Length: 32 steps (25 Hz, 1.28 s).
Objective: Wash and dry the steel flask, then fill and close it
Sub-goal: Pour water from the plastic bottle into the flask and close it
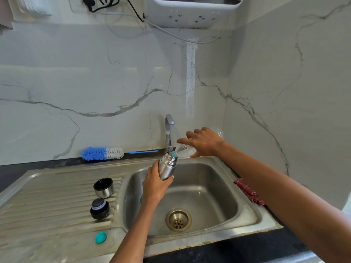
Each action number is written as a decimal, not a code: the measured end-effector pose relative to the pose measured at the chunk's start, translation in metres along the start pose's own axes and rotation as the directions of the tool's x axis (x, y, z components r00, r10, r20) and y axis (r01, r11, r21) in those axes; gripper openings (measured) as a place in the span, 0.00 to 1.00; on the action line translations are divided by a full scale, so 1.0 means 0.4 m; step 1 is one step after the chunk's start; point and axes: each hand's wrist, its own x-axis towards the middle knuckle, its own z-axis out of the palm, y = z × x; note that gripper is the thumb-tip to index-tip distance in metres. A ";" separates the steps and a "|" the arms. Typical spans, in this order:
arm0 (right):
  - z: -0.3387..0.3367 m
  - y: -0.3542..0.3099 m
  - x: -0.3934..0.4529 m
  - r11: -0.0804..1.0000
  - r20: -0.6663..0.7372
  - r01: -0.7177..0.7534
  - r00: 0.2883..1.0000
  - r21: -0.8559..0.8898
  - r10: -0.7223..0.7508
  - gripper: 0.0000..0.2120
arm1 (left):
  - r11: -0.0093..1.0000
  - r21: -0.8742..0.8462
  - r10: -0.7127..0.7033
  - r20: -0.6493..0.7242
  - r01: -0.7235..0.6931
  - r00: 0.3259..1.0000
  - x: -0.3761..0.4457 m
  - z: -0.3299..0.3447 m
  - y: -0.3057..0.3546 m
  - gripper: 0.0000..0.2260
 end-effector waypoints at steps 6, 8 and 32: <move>-0.005 0.001 -0.001 1.000 -0.006 0.007 1.000 0.000 -0.007 0.42 | 1.000 -0.006 0.004 -0.005 -0.004 1.000 0.000 0.000 0.005 0.37; -0.006 0.002 0.000 1.000 -0.009 0.009 1.000 -0.004 -0.009 0.42 | 1.000 -0.005 0.003 -0.004 -0.003 1.000 0.000 0.000 0.003 0.37; -0.021 0.012 0.001 0.999 -0.021 0.025 0.999 -0.040 -0.025 0.41 | 1.000 0.000 -0.003 0.005 0.003 1.000 0.004 0.000 -0.005 0.39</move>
